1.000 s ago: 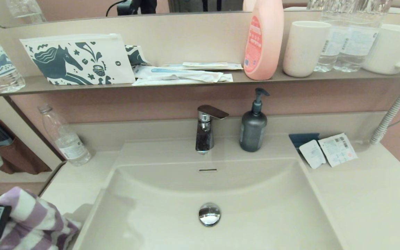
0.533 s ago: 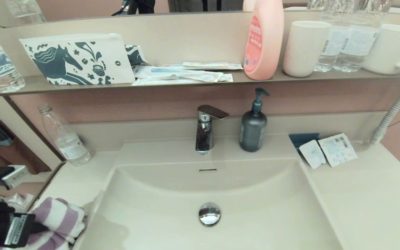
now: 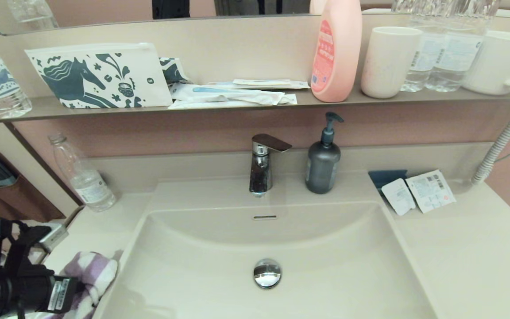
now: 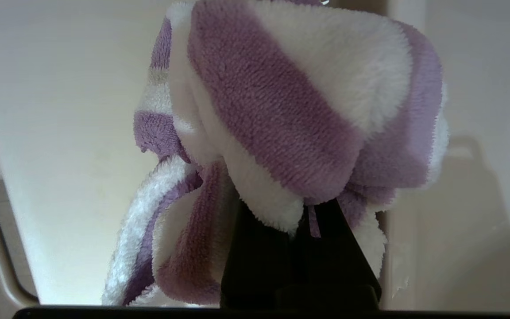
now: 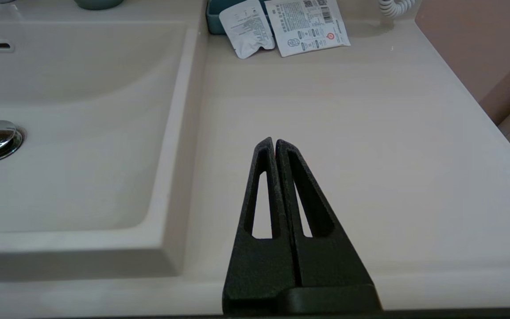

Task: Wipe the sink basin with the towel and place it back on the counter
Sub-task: Wipe the sink

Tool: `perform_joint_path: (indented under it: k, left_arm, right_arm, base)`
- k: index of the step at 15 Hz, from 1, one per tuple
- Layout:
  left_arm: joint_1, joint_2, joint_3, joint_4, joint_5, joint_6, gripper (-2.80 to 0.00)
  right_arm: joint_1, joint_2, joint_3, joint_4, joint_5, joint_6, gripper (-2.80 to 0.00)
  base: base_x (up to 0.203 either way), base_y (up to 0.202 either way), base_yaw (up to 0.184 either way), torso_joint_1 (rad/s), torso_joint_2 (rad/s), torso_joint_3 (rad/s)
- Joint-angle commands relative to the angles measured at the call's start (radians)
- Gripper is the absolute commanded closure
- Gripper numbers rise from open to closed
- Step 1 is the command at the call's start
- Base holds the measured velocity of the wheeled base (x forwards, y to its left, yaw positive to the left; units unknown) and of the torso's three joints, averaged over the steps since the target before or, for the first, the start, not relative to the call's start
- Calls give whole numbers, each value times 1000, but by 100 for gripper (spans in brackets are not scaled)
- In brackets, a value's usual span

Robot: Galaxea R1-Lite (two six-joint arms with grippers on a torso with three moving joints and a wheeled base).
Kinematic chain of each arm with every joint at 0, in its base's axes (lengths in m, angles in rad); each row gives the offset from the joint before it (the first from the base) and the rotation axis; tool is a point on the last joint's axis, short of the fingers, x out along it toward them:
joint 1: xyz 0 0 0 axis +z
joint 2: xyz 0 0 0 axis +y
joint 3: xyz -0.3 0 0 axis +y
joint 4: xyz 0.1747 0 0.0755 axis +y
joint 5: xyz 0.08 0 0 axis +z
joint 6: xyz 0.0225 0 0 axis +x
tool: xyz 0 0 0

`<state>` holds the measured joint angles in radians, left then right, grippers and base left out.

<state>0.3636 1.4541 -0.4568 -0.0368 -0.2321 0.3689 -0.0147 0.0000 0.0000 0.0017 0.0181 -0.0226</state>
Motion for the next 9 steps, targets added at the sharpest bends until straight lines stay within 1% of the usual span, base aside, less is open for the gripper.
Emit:
perform_joint_path:
  k: [1,4,5,8,9]
  left_arm:
    - [-3,81,-17,-2,-6,2,0]
    - [-2,177,-57,-11,-7,0,0]
    - [-2,203,-60,-45,-8,-1,0]
    - [-15,298,-39,-257,-11,-8,0]
    - [-21,323,-43,-297,-10,-22,0]
  right_arm:
    - [-1,0,0,0,0,0,0]
    - [0,0,0,0,0,0,0]
    - [0,0,0,0,0,0,0]
    - [1,0,0,0,0,0,0]
    - [1,0,0,0,0,0,0]
  base:
    - [0,0,0,0,0,0]
    - [0,0,0,0,0,0]
    - [0,0,0,0,0,0]
    - [0,0,0,0,0,0]
    - [0,0,0,0,0,0]
